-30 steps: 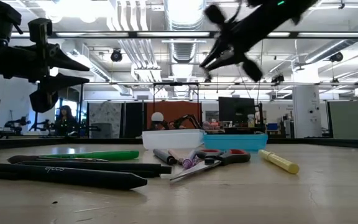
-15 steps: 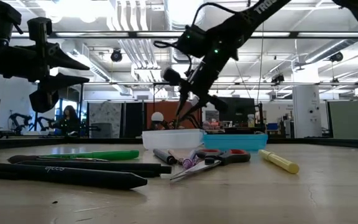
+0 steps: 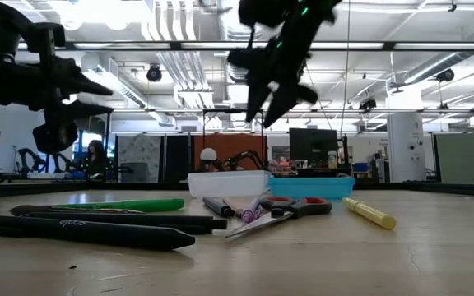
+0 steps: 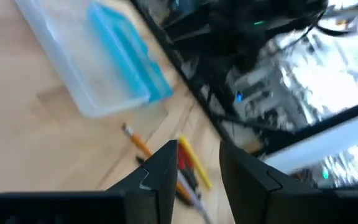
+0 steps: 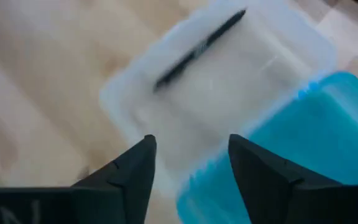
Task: Pick & place school supplies into a supply box
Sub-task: Put the green pen into the supply box
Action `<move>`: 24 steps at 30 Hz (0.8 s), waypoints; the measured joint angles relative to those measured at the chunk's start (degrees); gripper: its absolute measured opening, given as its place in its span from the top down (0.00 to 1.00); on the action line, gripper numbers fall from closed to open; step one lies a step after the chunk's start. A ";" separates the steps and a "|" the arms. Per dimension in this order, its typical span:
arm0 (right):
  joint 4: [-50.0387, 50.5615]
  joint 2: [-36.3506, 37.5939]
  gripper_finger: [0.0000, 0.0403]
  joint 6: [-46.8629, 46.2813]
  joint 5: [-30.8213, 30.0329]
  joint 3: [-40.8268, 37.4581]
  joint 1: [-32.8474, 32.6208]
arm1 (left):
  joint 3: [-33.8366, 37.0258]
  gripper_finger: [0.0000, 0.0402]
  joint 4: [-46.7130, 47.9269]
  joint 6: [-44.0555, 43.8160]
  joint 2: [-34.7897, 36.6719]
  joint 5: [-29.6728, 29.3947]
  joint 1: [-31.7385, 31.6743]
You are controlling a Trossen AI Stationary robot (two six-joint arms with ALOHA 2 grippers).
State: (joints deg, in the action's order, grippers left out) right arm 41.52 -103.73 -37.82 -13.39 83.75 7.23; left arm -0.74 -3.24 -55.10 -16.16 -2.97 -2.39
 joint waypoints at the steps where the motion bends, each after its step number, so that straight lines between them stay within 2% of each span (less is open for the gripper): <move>1: 1.74 1.20 0.50 0.69 -0.78 -0.60 -1.89 | -0.44 0.74 1.26 0.44 -1.23 0.64 0.37; 4: 6.66 4.39 0.48 -0.56 -2.08 -2.40 -7.82 | -2.74 0.74 5.03 1.47 -6.41 2.13 1.39; 8: 9.64 6.85 0.48 -8.27 -2.54 -4.70 -14.40 | -7.56 0.74 7.61 6.78 -16.03 3.56 2.57; 12: 12.21 7.76 0.47 -13.45 -2.73 -6.66 -18.67 | -14.71 0.74 7.96 10.51 -26.87 5.21 4.67; 16: 14.96 8.90 0.47 -14.06 -2.84 -9.66 -21.60 | -22.60 0.74 10.52 14.59 -38.13 5.43 8.87; 20: 15.54 11.65 0.48 -14.18 -2.89 -14.12 -23.06 | -29.40 0.74 13.55 17.36 -48.99 1.34 14.14; 24: 14.89 15.62 0.48 -16.88 -4.13 -19.82 -24.92 | -35.21 0.74 12.74 18.36 -57.35 -3.28 18.49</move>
State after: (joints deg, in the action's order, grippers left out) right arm 56.41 -88.11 -54.70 -17.52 63.93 -17.68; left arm -35.95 9.50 -36.74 -73.51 -6.24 16.10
